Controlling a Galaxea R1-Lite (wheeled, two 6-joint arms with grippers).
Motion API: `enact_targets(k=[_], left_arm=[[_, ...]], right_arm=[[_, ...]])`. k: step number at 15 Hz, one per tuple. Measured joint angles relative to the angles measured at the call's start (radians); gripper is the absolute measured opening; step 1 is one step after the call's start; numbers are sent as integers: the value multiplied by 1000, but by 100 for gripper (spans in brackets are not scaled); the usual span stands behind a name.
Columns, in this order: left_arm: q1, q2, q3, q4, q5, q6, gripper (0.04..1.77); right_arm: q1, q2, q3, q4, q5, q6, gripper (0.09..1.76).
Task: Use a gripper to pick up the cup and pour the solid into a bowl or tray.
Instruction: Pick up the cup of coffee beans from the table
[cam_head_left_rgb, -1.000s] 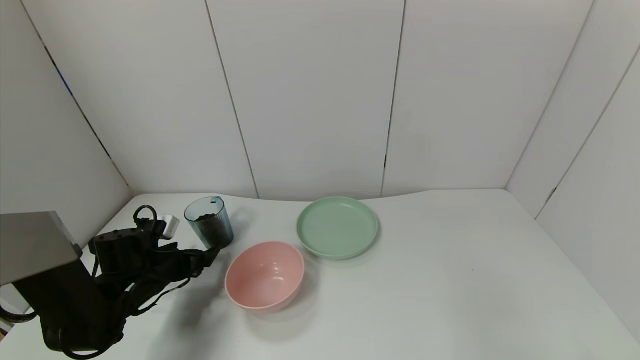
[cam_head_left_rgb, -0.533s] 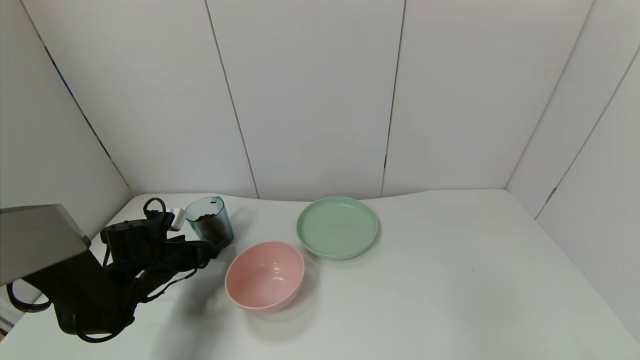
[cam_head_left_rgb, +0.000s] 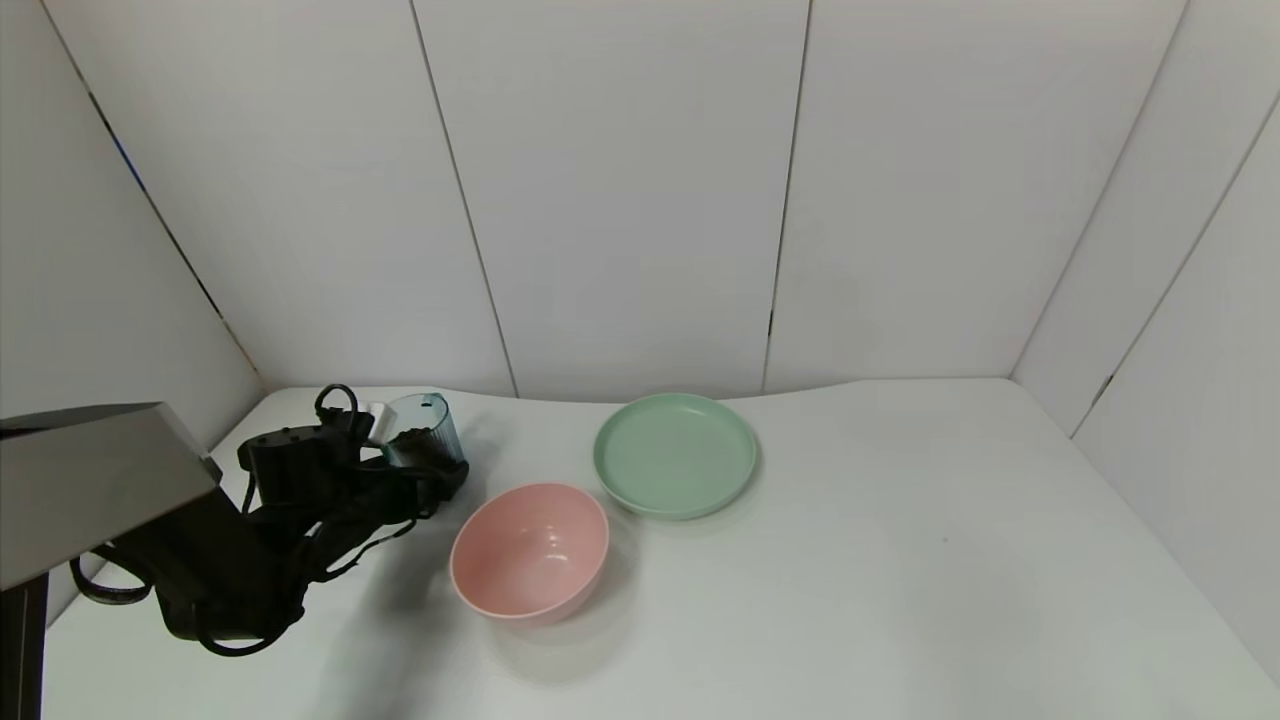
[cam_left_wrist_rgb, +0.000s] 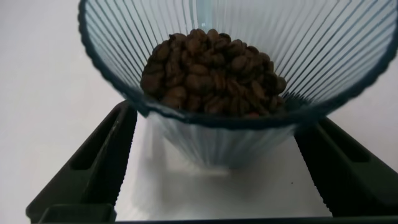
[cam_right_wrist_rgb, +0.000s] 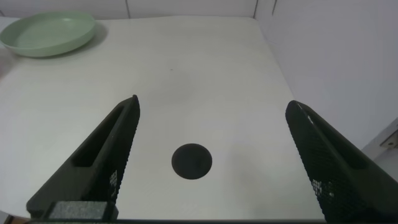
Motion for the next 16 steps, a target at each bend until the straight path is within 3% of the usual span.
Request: enact_targets(k=[16], left_arm=[[-13, 61, -108, -14, 1, -30, 172]], right_arm=[[0, 0, 0, 0, 0, 0, 171]])
